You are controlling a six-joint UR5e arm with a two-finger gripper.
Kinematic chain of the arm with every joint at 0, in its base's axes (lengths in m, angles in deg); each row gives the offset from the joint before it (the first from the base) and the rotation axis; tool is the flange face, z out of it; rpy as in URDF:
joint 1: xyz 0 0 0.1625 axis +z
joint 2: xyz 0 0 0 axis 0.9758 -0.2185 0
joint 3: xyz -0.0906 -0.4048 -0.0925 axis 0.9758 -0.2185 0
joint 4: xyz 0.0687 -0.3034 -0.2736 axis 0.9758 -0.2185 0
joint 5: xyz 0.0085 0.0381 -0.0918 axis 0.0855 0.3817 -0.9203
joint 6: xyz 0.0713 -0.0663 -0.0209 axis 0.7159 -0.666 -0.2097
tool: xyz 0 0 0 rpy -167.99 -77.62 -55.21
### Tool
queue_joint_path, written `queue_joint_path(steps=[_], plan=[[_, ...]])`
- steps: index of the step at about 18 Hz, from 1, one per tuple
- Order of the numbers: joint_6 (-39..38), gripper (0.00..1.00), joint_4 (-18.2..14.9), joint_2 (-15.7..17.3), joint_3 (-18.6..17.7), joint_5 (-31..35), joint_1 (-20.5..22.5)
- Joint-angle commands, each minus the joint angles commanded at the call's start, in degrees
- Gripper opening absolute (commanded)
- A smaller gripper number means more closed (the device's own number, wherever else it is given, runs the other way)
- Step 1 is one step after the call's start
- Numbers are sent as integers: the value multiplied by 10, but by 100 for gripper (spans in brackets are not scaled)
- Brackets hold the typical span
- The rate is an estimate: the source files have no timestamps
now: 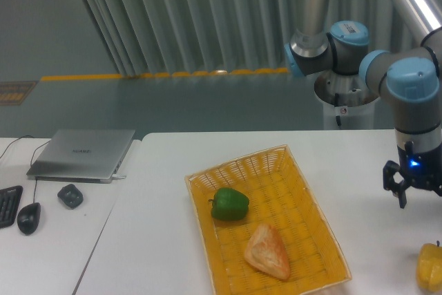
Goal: Place the yellow pepper in a basket
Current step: 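Lower the open gripper toward the yellow pepper beside the basket, then close the gripper around the yellow pepper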
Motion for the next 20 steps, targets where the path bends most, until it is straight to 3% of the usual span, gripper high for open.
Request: queue_joint_path(steps=[9, 20], plan=[[-8, 100, 1, -62, 29, -12, 2], [-13, 100, 11, -91, 54, -11, 4]])
